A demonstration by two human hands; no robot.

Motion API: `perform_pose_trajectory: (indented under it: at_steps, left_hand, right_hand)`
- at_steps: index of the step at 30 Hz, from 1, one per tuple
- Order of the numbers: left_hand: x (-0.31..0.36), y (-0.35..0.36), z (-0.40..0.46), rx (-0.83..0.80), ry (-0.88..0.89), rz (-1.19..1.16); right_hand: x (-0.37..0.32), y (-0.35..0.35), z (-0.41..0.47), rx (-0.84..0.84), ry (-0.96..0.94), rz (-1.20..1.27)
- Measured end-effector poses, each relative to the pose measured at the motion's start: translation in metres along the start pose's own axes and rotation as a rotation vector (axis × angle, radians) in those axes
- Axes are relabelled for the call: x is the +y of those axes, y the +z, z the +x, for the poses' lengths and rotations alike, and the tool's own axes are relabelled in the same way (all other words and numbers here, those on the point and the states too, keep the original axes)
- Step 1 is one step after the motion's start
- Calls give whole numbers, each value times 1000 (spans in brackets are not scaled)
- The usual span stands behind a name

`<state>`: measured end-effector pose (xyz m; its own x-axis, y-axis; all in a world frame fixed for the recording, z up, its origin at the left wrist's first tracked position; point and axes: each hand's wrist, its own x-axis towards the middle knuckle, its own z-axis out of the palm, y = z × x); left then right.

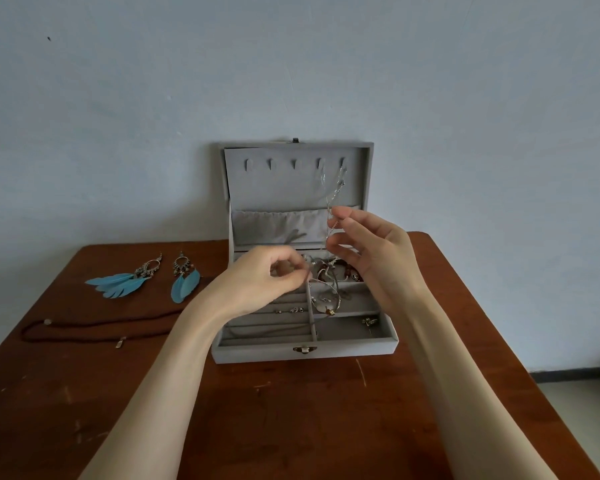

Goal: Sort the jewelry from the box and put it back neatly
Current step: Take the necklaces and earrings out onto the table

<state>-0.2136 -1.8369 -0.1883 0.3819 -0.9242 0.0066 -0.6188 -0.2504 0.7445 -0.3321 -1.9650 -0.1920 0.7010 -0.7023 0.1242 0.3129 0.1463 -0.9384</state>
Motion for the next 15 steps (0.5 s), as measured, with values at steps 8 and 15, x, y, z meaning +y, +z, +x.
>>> perform_pose_trajectory:
  at_steps: [8,15]
  left_hand:
    - [0,-10,-6,165,79,-292]
    - [2,-7,-10,98,123,-166]
  right_hand:
    - [7,-7,3,41,62,122]
    - [10,-7,3,49,93,163]
